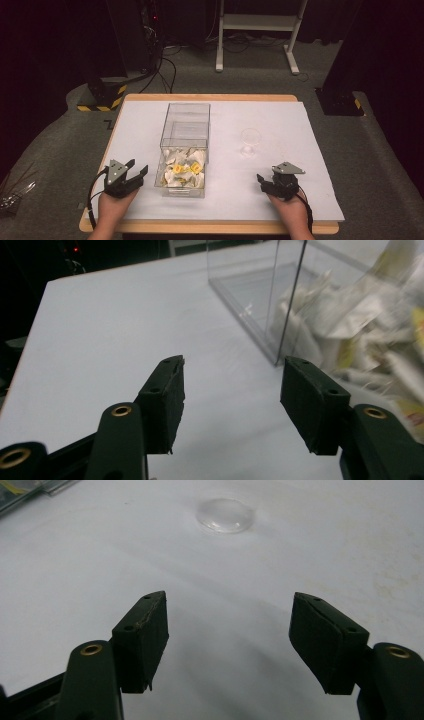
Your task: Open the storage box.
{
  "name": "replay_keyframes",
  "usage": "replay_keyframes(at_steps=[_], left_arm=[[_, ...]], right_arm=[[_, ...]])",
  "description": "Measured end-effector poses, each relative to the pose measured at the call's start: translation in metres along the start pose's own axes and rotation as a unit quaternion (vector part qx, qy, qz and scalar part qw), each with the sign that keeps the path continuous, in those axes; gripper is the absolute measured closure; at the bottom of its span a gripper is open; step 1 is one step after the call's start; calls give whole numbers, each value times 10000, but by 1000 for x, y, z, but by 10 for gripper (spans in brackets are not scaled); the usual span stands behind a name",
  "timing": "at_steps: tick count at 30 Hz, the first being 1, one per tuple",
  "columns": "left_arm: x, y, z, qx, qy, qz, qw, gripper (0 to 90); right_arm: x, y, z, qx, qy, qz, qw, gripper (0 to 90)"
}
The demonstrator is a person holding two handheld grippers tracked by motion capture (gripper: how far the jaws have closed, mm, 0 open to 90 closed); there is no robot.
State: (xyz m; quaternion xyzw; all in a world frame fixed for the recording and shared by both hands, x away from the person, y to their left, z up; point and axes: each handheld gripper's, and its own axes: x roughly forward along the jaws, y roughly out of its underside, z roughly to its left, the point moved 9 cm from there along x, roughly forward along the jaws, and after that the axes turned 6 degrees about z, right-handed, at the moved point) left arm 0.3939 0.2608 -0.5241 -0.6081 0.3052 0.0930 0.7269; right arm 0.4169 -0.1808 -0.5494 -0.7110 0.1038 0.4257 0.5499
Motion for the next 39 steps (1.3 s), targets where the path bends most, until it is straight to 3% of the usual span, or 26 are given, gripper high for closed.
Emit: replay_keyframes(at_steps=[8, 12, 14, 18, 24, 34, 39], left_arm=[[15, 14, 4, 43, -41, 333, 9994, 419], [21, 22, 8, -145, 59, 464, 9988, 416], [20, 20, 9, -276, 137, 358, 9989, 404], [20, 21, 9, -297, 162, 350, 9988, 394], [20, 21, 7, -287, 212, 389, 9986, 388], [21, 22, 7, -243, 236, 442, 9984, 385], [22, 22, 6, -211, 236, 483, 9983, 386]], right_arm=[[-4, -8, 14, -156, -153, -151, 9996, 342], [-7, -15, 23, -164, -332, -232, 9990, 359], [-9, -21, 29, -189, -444, -288, 9984, 365], [-9, -25, 33, -200, -483, -290, 9982, 367], [-13, -38, 43, -318, -538, -391, 9973, 382], [-22, -64, 74, -641, -643, -684, 9935, 427], [-23, -69, 81, -715, -689, -716, 9925, 429]])
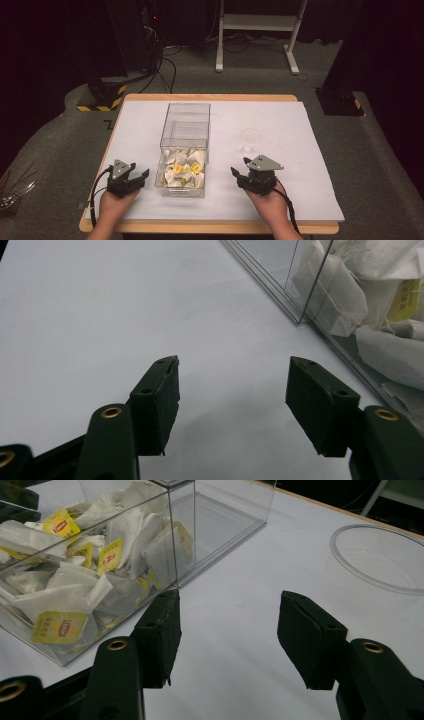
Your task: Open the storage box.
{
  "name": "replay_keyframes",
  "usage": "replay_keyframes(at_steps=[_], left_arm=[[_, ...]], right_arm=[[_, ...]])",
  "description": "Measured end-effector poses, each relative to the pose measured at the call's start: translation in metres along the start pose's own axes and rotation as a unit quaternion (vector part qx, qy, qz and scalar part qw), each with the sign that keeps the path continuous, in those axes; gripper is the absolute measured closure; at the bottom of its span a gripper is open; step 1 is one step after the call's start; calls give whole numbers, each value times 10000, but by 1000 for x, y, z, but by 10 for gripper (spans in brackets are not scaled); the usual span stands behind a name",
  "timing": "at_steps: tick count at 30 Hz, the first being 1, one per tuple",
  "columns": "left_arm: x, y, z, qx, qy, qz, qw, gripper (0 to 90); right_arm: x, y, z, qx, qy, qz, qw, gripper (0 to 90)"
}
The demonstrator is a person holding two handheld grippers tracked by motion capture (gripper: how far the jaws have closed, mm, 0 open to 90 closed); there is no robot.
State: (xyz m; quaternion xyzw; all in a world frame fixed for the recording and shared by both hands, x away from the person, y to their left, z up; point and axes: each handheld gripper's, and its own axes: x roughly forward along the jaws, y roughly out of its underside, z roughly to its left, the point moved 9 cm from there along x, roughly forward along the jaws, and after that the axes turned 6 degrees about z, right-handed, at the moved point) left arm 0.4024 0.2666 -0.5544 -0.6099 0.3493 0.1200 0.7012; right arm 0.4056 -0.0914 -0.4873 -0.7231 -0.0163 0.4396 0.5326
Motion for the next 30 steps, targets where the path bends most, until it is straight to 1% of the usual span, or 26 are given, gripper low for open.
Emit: replay_keyframes(at_steps=[2, 3, 4, 9, 12, 13, 14, 16, 17, 18, 20, 21, 22, 23, 24, 25, 26, 30], left_arm=[[0, 0, 0, 5, -1, -2, 10000, 386], [0, 0, 0, 7, -4, -4, 10000, 386], [0, 0, 0, 7, -3, -5, 10000, 386], [0, 0, 0, -4, 3, 4, 10000, 386], [1, 0, 0, -6, -3, 26, 10000, 387], [1, 0, 0, -4, 4, 35, 10000, 388], [1, 0, 0, 0, 5, 39, 10000, 388], [1, 0, -1, 5, 9, 32, 10000, 388], [1, 0, -1, 2, 11, 33, 10000, 388], [1, 0, -1, 1, 14, 33, 10000, 388], [1, 0, -1, -7, 9, 27, 10000, 388], [1, 0, 0, -7, 11, 25, 10000, 388], [1, 0, -1, -2, 18, 22, 10000, 388], [1, 0, -1, -4, 22, 20, 10000, 388], [1, 0, -1, -3, 25, 17, 10000, 388], [1, 0, -1, 0, 28, 19, 10000, 388], [1, 0, -1, -2, 33, 22, 10000, 388], [1, 0, -1, -4, 41, 24, 10000, 386]], right_arm=[[0, -2, 2, -8, -27, -8, 10000, 429], [0, -4, 5, 26, -66, -5, 10000, 429], [1, -5, 6, -26, -78, -16, 10000, 431], [2, -13, 15, -42, -191, -45, 9998, 436], [2, -20, 23, -77, -268, -106, 9996, 438], [2, -24, 29, -108, -316, -145, 9993, 438], [2, -24, 29, -108, -316, -145, 9993, 438], [2, -27, 34, -154, -351, -167, 9991, 438], [2, -31, 40, -184, -394, -182, 9989, 436], [2, -31, 40, -184, -394, -182, 9989, 436], [3, -34, 45, -219, -440, -201, 9986, 434], [4, -36, 50, -236, -484, -206, 9983, 431], [4, -36, 50, -236, -484, -206, 9983, 431], [5, -39, 54, -261, -534, -224, 9980, 430], [5, -39, 54, -261, -534, -224, 9980, 430], [6, -41, 59, -290, -571, -228, 9977, 429], [6, -41, 59, -290, -571, -228, 9977, 429], [9, -45, 69, -367, -667, -230, 9968, 429]])
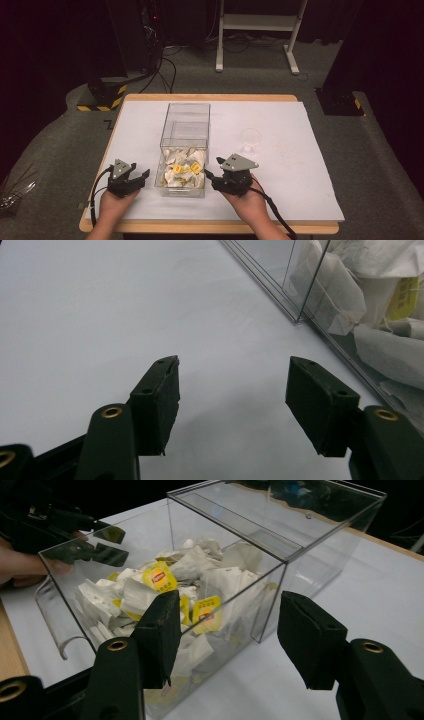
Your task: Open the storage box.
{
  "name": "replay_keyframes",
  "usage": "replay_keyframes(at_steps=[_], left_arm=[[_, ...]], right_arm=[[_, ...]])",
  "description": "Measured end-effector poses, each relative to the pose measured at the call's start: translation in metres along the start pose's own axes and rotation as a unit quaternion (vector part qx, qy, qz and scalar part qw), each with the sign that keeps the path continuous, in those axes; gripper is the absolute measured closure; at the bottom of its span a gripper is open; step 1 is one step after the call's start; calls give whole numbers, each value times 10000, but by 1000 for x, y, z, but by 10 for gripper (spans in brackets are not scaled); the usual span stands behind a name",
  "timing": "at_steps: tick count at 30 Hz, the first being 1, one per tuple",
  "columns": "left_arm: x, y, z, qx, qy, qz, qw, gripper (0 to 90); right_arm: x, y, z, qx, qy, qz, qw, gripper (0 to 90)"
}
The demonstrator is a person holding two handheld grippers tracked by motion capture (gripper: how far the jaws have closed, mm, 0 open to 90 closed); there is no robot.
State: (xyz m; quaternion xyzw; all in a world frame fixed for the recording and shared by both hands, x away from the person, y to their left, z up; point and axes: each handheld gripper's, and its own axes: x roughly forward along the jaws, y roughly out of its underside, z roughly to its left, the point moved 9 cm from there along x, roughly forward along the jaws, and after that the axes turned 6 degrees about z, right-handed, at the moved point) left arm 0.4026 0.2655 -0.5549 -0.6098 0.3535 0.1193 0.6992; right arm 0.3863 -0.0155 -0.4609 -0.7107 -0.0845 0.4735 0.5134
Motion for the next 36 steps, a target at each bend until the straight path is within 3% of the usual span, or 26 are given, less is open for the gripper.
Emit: replay_keyframes(at_steps=[13, 21, 29, 36], left_arm=[[0, 0, 0, 3, 24, -15, 10000, 382], [-1, 0, 0, 13, 41, -10, 10000, 382], [-1, 0, 0, 15, 49, -14, 10000, 381], [-1, 0, 0, 14, 54, -25, 10000, 380]], right_arm=[[21, -13, 30, -211, -266, 95, 9994, 413], [30, -16, 41, -297, -338, 198, 9988, 415], [38, -15, 52, -377, -473, 375, 9975, 461], [43, -12, 55, -484, -405, 471, 9969, 521]])
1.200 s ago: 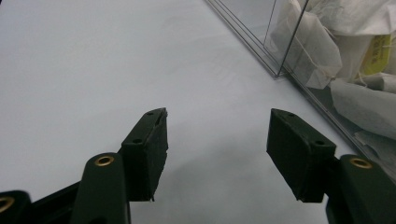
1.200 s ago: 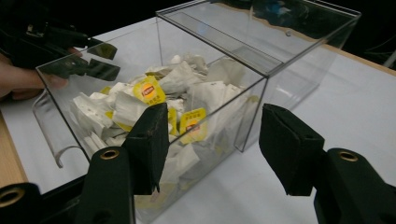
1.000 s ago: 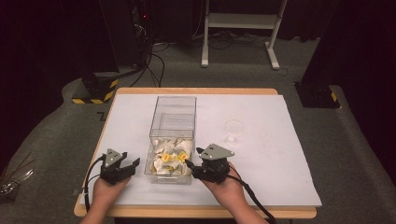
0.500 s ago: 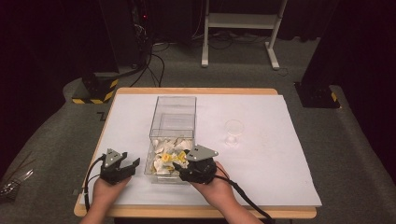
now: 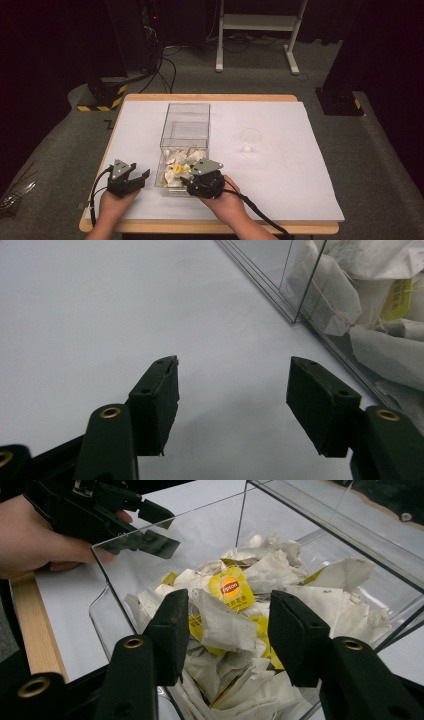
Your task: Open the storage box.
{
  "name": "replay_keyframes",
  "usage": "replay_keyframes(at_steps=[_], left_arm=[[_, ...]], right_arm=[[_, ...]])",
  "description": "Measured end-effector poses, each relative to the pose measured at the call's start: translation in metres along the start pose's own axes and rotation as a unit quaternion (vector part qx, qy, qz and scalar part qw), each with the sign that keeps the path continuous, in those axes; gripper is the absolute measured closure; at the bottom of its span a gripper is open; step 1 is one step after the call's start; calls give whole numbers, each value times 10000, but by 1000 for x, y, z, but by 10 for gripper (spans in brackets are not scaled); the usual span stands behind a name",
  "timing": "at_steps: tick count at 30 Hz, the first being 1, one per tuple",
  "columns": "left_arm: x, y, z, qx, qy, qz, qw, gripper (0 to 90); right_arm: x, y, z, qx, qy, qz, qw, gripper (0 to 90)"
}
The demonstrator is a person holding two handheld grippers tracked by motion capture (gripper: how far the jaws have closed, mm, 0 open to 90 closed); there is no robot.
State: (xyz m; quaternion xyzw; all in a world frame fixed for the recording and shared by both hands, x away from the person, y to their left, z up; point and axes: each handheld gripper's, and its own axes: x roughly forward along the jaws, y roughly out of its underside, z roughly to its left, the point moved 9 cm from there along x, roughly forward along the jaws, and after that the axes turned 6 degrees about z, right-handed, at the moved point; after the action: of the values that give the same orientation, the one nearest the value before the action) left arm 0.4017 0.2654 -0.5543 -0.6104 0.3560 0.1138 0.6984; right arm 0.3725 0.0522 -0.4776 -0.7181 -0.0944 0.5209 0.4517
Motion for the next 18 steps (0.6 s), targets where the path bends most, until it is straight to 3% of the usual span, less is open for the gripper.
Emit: replay_keyframes(at_steps=[18], left_arm=[[0, 0, 0, -4, 13, 4, 10000, 379]], right_arm=[[8, 5, 1, -46, -8, 212, 9998, 767]])
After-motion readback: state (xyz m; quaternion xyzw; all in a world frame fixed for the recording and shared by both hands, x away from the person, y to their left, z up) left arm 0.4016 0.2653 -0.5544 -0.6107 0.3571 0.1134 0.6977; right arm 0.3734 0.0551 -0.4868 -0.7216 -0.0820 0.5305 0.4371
